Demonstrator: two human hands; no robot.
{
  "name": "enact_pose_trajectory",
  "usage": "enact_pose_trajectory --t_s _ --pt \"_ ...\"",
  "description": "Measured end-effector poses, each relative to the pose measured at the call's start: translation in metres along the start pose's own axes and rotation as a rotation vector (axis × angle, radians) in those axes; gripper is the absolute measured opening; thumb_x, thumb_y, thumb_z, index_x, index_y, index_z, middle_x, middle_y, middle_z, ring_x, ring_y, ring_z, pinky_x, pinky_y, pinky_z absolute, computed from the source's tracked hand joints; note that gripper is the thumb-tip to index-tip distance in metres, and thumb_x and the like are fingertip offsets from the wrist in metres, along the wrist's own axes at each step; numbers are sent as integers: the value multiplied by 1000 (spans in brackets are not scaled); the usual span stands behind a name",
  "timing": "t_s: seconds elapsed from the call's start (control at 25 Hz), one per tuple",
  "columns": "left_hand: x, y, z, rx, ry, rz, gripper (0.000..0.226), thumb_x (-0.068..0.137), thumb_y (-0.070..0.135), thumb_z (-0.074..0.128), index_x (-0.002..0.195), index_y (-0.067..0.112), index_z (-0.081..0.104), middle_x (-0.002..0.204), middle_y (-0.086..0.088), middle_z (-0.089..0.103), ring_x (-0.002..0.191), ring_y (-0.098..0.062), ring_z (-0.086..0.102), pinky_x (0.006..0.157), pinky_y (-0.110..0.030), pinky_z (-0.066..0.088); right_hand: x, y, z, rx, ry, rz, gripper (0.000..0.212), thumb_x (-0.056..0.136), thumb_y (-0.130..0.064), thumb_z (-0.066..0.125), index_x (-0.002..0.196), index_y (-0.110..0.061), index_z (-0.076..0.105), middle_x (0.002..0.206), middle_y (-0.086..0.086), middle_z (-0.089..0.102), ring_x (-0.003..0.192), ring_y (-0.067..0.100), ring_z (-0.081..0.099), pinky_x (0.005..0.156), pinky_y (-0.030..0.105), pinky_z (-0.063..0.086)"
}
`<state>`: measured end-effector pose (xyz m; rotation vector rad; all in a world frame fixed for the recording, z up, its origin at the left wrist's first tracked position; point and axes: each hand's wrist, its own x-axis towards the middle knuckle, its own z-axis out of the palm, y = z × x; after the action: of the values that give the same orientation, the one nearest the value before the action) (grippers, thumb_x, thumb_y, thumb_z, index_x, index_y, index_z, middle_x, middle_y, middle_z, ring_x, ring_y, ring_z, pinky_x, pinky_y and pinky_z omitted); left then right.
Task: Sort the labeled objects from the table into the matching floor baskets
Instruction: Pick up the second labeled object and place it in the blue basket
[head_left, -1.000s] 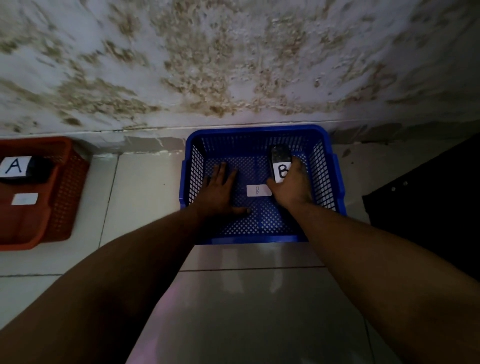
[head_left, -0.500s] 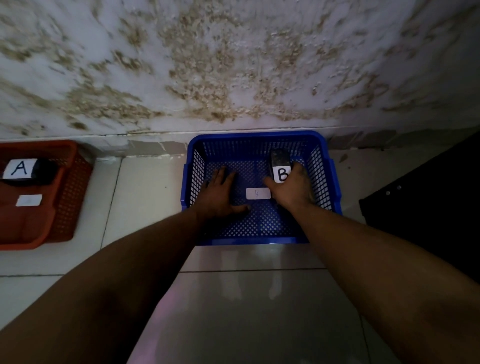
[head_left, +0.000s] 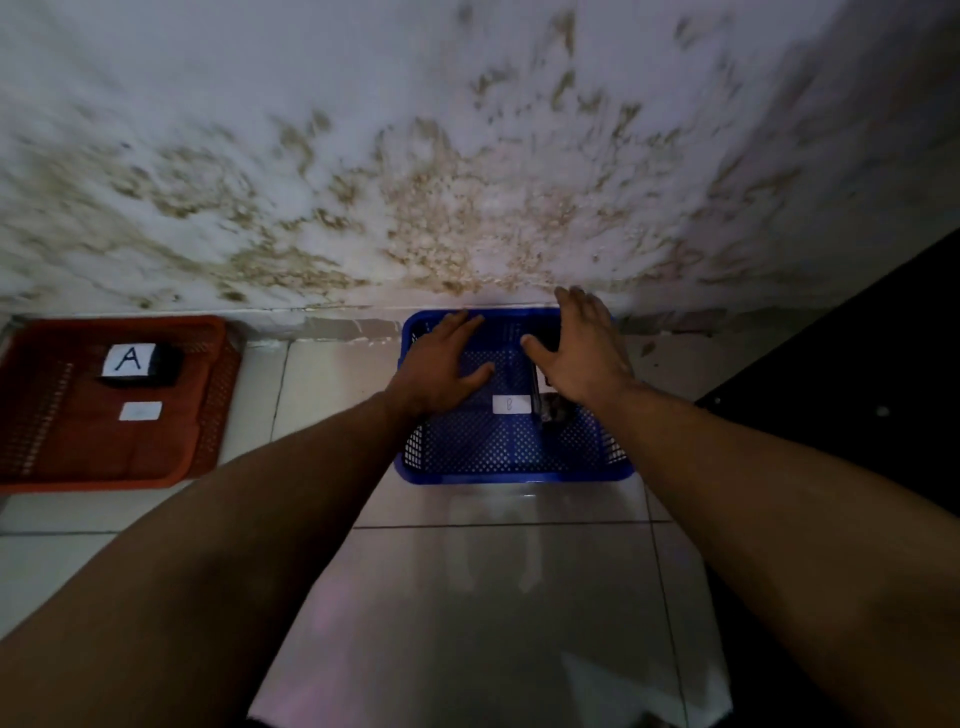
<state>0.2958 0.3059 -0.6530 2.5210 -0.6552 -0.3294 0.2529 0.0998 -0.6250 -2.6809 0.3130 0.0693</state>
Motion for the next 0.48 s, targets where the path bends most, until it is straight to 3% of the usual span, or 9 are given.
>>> enact_pose_trajectory --t_s 0.48 --pt "-58 226 -337 -73 168 57 65 94 43 57 150 20 32 159 -7 28 147 -21 22 119 -38 20 -94 -160 -358 -62 72 -160 80 88 -60 43 151 -19 18 160 11 20 146 28 17 113 49 23"
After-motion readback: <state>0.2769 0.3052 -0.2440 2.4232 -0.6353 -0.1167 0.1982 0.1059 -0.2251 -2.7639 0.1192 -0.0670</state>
